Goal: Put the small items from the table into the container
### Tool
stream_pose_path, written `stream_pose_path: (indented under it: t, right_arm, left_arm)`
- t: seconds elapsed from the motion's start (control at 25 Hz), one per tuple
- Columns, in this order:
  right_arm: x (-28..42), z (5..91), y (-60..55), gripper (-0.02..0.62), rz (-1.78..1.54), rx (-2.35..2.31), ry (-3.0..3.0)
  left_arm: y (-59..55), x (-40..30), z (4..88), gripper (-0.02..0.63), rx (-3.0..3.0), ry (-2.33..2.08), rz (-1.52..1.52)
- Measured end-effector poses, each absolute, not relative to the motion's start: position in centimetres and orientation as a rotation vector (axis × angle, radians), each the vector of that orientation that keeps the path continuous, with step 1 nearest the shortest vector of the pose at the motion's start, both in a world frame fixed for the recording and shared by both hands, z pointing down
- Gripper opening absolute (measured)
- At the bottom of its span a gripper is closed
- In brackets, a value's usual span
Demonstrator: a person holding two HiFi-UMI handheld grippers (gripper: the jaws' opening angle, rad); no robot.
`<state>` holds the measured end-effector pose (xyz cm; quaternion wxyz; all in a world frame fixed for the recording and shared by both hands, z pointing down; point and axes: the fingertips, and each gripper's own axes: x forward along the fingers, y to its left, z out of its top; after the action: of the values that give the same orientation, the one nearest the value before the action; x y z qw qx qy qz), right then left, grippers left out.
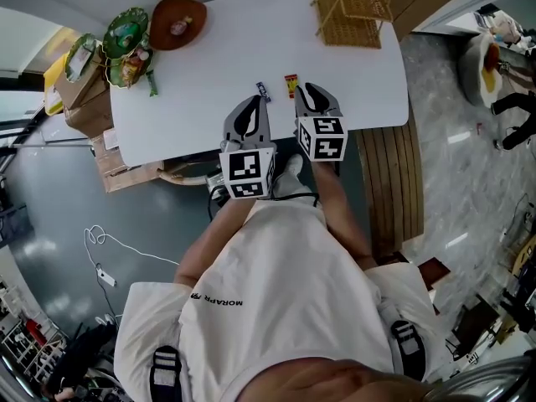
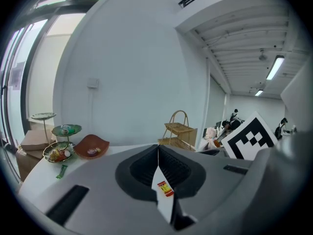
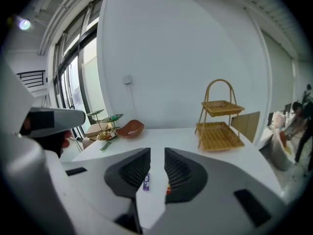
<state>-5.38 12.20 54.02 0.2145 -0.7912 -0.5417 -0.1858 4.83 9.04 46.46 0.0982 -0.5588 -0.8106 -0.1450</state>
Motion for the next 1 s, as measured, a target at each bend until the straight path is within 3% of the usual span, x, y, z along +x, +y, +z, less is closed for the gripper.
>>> stream_pose_path:
  t: [1.0]
  right_arm:
    - [-5.5, 66.7, 14.4, 0.164, -0.785, -2.001, -1.378]
  left_arm:
    - [9.8, 5.3, 48.2, 0.005, -1.650, -2.334, -0.435]
